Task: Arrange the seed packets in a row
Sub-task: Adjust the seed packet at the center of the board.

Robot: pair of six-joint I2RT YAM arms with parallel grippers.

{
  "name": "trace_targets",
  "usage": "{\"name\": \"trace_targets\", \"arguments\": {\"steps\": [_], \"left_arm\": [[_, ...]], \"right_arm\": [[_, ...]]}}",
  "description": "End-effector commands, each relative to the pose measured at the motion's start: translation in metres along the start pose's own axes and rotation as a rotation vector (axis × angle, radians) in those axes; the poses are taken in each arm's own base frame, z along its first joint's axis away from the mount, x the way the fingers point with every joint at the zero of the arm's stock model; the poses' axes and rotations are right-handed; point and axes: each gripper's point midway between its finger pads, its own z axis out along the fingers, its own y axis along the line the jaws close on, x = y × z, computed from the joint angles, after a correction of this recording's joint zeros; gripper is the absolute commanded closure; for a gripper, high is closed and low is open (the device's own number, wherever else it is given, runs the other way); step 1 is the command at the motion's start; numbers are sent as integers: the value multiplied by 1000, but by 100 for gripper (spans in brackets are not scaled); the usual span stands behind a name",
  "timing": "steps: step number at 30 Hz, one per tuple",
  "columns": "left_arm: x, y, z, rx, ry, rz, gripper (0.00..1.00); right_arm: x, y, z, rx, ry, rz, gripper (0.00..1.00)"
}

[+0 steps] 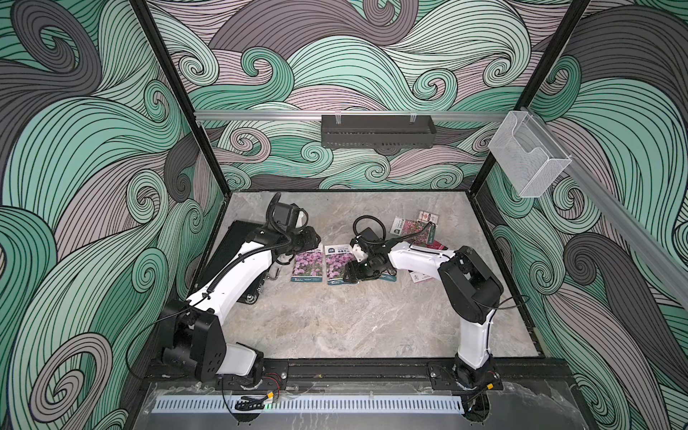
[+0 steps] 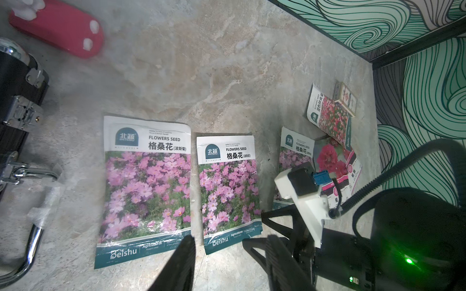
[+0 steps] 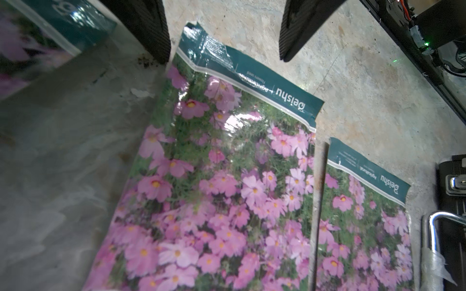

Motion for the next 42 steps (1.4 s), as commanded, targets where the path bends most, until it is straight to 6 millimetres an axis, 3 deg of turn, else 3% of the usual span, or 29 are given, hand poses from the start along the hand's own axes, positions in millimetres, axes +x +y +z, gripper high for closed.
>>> {"name": "trace_targets", "arguments": {"steps": [1,12,19,24,25,32,36,42], "left_arm": [[-8,-7,-7,31,-22,-7,53],[-7,-1,-3,29,-14,-16,53],[-7,3,-1,21,-7,-17,53],[-5,-2,2,49,13,2,53],[-1,1,12,42,46,-2,53],[13,-6,40,66,137,10,56],[23,-23,64,91,195,56,60],[32,-38,100,70,256,117,70]], "right_arm": [[5,3,10,-18,20,44,30],[6,6,15,-30,33,56,30],[3,-2,-2,23,10,35,30],[-5,-7,-26,35,-34,28,30],[-8,-7,-32,30,-47,29,30],[-35,-3,-95,-60,-187,43,30],[-44,-22,-121,-71,-245,88,30],[-46,-51,-141,-40,-288,108,30]]}}
